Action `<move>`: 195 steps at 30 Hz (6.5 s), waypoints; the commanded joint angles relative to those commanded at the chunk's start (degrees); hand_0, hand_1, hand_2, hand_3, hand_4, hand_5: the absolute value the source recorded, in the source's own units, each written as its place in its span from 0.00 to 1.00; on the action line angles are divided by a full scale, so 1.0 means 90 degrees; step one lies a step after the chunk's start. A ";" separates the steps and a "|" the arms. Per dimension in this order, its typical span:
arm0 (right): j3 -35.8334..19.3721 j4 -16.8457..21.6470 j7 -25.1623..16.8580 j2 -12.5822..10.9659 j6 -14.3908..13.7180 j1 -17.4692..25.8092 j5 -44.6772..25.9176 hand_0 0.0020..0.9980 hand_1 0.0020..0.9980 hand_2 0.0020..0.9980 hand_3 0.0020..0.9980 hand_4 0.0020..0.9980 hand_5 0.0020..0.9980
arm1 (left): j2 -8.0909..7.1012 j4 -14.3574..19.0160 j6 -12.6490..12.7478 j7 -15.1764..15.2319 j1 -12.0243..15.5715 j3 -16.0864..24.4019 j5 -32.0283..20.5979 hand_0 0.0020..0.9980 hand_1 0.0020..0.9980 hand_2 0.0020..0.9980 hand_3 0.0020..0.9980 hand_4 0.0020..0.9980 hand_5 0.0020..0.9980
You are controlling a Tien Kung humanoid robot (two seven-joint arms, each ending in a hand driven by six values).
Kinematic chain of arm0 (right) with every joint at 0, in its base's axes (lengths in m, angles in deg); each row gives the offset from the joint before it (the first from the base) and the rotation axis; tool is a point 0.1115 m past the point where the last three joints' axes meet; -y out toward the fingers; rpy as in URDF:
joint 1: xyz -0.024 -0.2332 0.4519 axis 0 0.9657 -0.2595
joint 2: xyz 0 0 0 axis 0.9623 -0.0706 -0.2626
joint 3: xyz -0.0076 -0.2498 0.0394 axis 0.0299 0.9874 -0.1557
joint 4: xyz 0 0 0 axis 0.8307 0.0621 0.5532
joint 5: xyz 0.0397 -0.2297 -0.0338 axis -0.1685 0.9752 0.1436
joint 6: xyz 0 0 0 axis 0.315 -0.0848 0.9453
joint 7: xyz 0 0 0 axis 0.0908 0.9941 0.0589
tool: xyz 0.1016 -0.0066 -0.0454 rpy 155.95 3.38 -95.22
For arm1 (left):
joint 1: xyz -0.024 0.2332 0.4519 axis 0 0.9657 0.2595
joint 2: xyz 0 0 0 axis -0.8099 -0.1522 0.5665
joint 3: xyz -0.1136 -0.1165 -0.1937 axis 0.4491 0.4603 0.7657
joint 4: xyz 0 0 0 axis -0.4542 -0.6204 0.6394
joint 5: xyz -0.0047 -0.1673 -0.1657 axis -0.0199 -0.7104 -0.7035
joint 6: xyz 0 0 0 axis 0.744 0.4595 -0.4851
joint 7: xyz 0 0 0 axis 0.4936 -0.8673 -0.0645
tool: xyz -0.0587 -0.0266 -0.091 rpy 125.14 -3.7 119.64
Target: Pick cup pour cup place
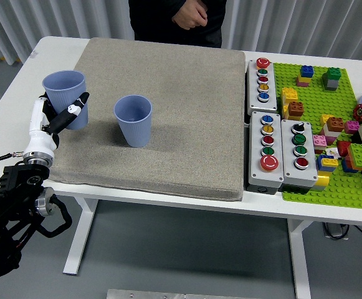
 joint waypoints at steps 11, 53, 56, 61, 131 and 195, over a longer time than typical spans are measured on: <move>-0.0012 0.0000 0.0007 0.0014 -0.0001 -0.0017 0.0009 0.72 0.68 0.73 0.69 0.32 0.30 | 0.0153 -0.0293 0.0006 0.0293 0.0104 -0.0068 -0.0067 0.63 0.59 0.63 0.57 0.76 0.19; -0.0038 0.0000 0.0038 0.0025 0.0016 0.0019 0.0104 0.72 0.68 0.73 0.69 0.31 0.31 | 0.0257 -0.0586 -0.0157 0.0346 0.0488 -0.0090 0.0205 0.68 0.66 0.75 0.75 0.87 0.31; -0.0032 0.0000 0.0035 0.0023 0.0017 0.0013 0.0093 0.72 0.68 0.72 0.69 0.30 0.30 | 0.0250 -0.0561 -0.0166 0.0311 0.0481 -0.0065 0.0300 0.70 0.67 0.79 0.78 0.89 0.33; -0.0024 0.0000 0.0032 0.0020 0.0021 0.0008 0.0075 0.72 0.68 0.72 0.69 0.31 0.30 | 0.0242 -0.0514 -0.0178 0.0265 0.0468 -0.0026 0.0410 0.70 0.68 0.79 0.78 0.87 0.32; -0.0030 0.0000 0.0032 0.0007 0.0024 0.0002 0.0092 0.72 0.68 0.72 0.69 0.31 0.29 | 0.0137 0.0142 -0.0595 -0.0281 0.0792 0.0478 0.1848 0.79 0.79 0.98 1.00 0.95 0.36; -0.0045 0.0000 0.0016 -0.0028 -0.0010 0.0014 0.0099 0.72 0.68 0.72 0.68 0.31 0.28 | -0.0648 0.0876 -0.0831 -0.0829 0.0171 0.2152 0.0499 0.90 0.89 1.00 1.00 0.85 1.00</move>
